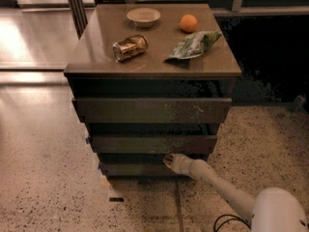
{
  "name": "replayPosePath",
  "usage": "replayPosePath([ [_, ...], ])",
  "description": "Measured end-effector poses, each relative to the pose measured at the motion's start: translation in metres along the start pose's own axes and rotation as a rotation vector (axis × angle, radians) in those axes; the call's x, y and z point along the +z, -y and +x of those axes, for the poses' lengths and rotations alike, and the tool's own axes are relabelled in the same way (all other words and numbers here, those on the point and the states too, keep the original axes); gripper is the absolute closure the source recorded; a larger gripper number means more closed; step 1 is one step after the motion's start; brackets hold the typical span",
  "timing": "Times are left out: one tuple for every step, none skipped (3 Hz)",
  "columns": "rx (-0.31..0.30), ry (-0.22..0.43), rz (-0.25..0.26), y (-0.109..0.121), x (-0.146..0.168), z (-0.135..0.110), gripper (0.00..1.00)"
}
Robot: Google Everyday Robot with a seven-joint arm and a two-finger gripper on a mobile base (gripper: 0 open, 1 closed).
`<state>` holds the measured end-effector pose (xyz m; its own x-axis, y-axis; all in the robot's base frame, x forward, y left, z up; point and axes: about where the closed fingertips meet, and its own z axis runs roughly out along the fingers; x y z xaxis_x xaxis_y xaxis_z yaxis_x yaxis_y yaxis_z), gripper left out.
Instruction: Close bottom drawer
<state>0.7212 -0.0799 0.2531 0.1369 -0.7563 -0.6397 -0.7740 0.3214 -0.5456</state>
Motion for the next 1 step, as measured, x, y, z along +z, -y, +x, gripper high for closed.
replayPosePath([
  [0.0, 0.0, 0.0, 0.0, 0.0, 0.0, 1.0],
])
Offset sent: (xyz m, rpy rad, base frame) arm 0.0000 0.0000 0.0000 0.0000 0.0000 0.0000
